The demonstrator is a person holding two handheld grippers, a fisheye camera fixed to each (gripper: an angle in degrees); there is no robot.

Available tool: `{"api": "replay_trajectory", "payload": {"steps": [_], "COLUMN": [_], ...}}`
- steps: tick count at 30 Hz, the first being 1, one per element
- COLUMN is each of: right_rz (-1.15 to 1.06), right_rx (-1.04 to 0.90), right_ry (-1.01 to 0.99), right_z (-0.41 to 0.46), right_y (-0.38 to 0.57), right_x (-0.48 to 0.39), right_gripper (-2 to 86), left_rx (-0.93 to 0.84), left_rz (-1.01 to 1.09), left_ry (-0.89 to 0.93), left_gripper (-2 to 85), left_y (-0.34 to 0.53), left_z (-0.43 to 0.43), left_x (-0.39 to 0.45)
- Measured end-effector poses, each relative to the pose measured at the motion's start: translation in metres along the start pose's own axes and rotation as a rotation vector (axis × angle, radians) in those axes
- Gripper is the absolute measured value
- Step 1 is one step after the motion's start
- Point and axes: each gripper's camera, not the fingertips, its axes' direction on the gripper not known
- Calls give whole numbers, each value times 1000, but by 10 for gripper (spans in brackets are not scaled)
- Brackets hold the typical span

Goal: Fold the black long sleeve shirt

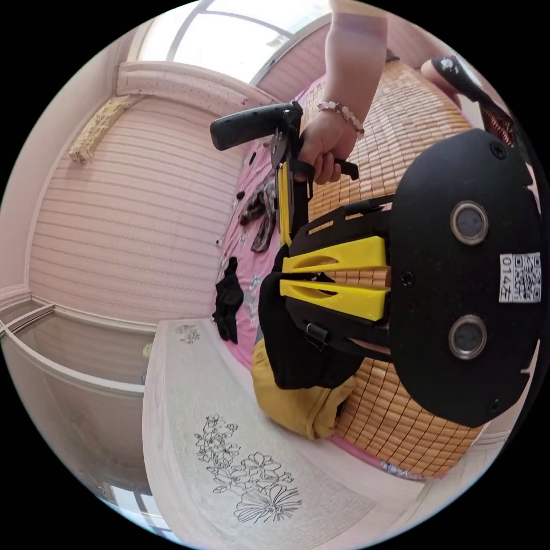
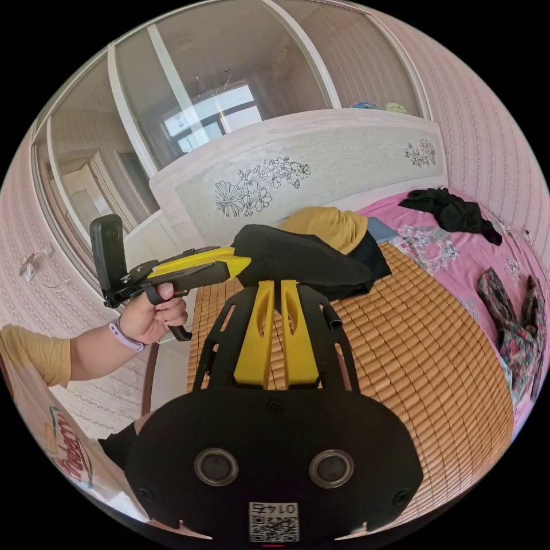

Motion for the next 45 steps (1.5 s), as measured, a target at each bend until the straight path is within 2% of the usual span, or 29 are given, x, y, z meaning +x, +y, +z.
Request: {"api": "replay_trajectory", "payload": {"steps": [3, 5, 7, 9, 11, 19, 24, 27, 32, 38, 43, 45], "right_rz": [69, 249, 435, 561, 609, 595, 472, 371, 137, 385, 251, 293], "right_rx": [-148, -266, -334, -336, -332, -236, -247, -285, -436, -356, -473, -457], "right_ry": [77, 188, 267, 343, 439, 594, 483, 446, 410, 313, 397, 309], "right_z": [-51, -83, -105, -130, -160, -213, -197, -183, -144, -145, -151, -173], "right_y": [135, 253, 327, 379, 414, 437, 420, 405, 375, 366, 376, 376], "right_x": [-28, -46, -58, -74, -101, -184, -235, -257, -272, -232, -229, -220], "right_gripper": [10, 9, 9, 10, 11, 25, 45, 54, 66, 45, 15, 15], "left_rx": [-126, -250, -462, -574, -587, -632, -598, -558, -497, -463, -530, -560], "left_rz": [-94, -159, -216, -223, -212, -94, -44, -135, -175, -237, -197, -161], "left_ry": [250, 385, 391, 375, 372, 291, 304, 339, 241, 194, 171, 160], "left_gripper": [-1, -2, -2, -3, -3, 44, 62, 69, 81, 101, 112, 114], "left_y": [81, 142, 220, 258, 280, 302, 309, 311, 309, 309, 313, 314], "left_z": [9, 27, 49, 48, 32, 0, 2, -1, -16, -17, 6, 17], "left_x": [72, 114, 161, 183, 196, 222, 239, 234, 229, 221, 237, 246]}}
